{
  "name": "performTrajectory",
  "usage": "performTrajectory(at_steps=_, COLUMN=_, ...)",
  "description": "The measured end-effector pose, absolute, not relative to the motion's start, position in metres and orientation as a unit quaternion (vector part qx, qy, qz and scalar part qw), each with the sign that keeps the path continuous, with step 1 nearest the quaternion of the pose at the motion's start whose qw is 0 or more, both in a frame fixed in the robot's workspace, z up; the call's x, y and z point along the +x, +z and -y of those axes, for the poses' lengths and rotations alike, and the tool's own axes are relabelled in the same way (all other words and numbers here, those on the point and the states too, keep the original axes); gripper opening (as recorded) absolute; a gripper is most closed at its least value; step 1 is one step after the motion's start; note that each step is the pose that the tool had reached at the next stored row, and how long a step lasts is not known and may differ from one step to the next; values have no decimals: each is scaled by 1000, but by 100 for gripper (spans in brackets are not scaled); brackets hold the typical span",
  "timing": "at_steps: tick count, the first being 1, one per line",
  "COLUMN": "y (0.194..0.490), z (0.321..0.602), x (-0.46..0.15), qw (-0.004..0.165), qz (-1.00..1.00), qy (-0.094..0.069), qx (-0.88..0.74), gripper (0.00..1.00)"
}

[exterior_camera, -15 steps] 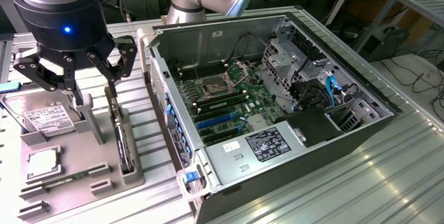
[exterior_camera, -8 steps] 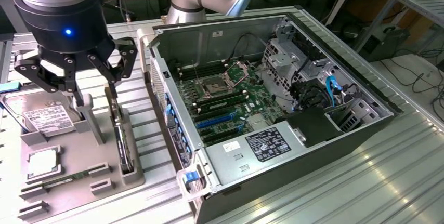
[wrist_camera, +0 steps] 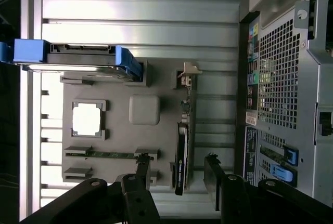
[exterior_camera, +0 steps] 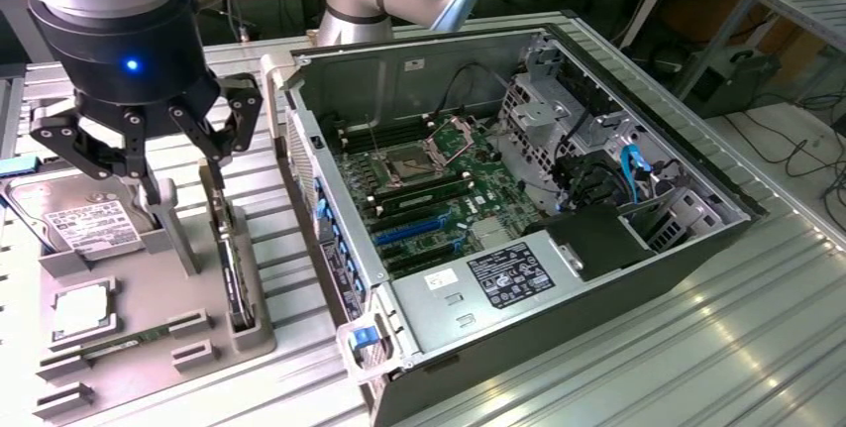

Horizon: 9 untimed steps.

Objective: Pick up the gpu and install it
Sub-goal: 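Pick up the gpu and move the gpu toward the slot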

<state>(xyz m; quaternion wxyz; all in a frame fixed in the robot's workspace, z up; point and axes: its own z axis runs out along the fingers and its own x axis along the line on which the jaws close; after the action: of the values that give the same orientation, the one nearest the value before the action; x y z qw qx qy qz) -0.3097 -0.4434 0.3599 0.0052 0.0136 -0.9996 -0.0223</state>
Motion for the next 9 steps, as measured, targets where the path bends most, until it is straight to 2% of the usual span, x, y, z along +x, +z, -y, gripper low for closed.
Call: performTrajectory(at_steps=9, y=352, z=445, x=-310, qw=5, qz=1000, qy=-22, qx=14, gripper=54)
